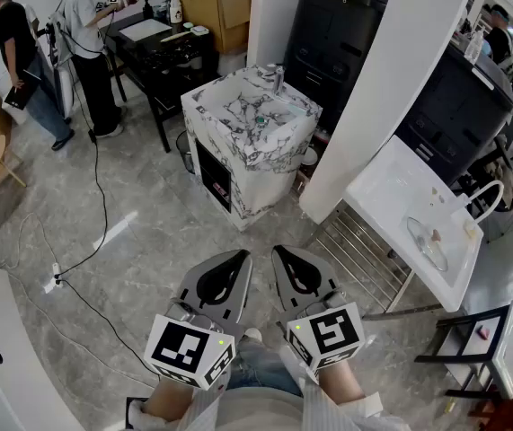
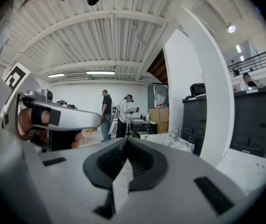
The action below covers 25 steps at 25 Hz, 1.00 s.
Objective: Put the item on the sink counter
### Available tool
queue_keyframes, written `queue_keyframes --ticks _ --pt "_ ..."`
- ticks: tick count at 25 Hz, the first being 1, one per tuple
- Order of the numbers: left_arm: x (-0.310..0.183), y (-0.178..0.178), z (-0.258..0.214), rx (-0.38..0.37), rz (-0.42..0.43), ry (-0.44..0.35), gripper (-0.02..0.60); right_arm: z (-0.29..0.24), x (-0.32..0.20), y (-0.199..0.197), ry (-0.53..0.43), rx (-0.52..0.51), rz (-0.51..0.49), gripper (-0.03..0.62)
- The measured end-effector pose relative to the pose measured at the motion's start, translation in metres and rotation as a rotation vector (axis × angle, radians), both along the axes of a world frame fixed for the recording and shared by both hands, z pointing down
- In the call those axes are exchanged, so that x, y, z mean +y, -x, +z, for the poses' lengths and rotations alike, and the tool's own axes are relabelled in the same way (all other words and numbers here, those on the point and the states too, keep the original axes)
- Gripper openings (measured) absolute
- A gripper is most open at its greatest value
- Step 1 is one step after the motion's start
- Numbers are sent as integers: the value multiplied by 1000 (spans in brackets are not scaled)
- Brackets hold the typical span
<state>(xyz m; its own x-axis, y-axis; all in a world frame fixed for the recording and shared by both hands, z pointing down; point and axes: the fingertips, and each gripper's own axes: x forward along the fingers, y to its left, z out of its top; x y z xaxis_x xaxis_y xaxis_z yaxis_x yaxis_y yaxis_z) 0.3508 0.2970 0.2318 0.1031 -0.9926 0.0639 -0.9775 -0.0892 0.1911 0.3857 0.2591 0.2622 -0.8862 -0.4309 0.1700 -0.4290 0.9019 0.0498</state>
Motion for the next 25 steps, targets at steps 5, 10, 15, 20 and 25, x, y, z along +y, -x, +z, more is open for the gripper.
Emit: queue_keyframes --ticks 5,10,15,20,25 --pt "-4 -7 -2 -2 -10 -5 15 -1 0 -5 -5 -1 -19 8" --pt "-11 -15 -1 -6 -21 -7 15 0 -5 -13 -5 -15 -26 8" --pt "-15 -21 3 -4 -45 -9 15 5 -11 -20 0 -16 -44 8" --pt "-14 -17 11 4 -86 1 15 19 -16 -20 26 1 -64 8" --pt "-22 -1 13 11 -107 3 15 21 -28 -7 27 11 -78 8"
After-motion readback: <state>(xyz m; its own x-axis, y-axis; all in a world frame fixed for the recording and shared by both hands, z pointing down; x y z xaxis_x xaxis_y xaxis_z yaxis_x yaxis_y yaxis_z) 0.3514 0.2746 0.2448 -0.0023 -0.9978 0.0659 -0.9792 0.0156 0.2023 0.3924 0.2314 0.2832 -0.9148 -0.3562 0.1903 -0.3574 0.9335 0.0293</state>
